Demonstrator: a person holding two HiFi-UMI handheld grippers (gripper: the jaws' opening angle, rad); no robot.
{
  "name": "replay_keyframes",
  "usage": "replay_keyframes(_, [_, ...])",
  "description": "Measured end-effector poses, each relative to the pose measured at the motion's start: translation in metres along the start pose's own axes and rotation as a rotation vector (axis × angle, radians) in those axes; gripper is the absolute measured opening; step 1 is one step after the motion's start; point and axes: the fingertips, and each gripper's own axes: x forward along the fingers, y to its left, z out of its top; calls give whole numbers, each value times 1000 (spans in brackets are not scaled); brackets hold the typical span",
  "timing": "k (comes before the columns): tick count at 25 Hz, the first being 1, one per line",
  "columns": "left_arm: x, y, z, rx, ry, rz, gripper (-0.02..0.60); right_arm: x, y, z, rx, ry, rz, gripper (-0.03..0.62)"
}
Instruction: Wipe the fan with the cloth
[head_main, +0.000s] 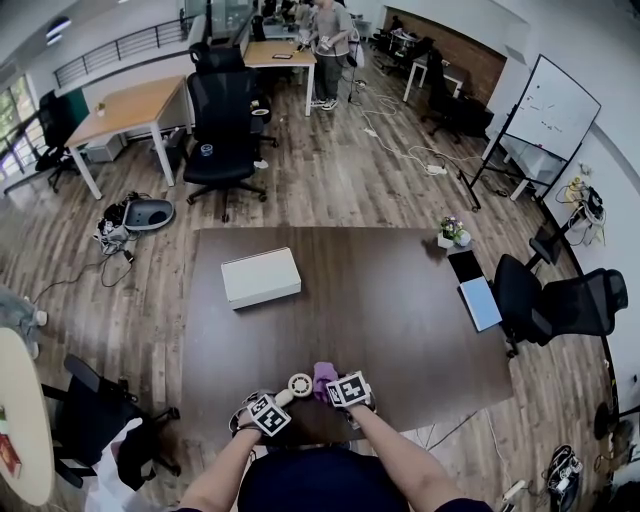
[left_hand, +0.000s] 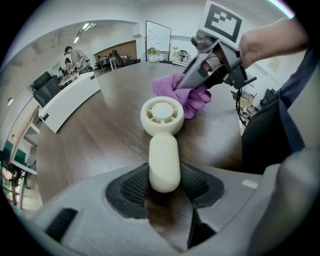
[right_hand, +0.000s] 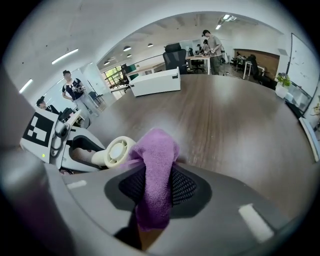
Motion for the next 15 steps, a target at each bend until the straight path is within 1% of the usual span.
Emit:
replay_keyframes(6, [-1, 1, 1, 10, 0, -3, 193, 3, 11, 14, -35, -25, 12, 120])
replay_keyframes(13, [-2, 1, 1, 63, 0, 0, 196, 2, 13, 15, -67, -37, 29, 120])
replay_keyframes(14, [-3, 0, 0, 63, -5, -3, 199, 2, 14, 15, -66, -38, 33, 120])
replay_keyframes(15, [-3, -2, -2, 59, -8, -9, 221, 3, 15, 14, -62, -39, 38, 120])
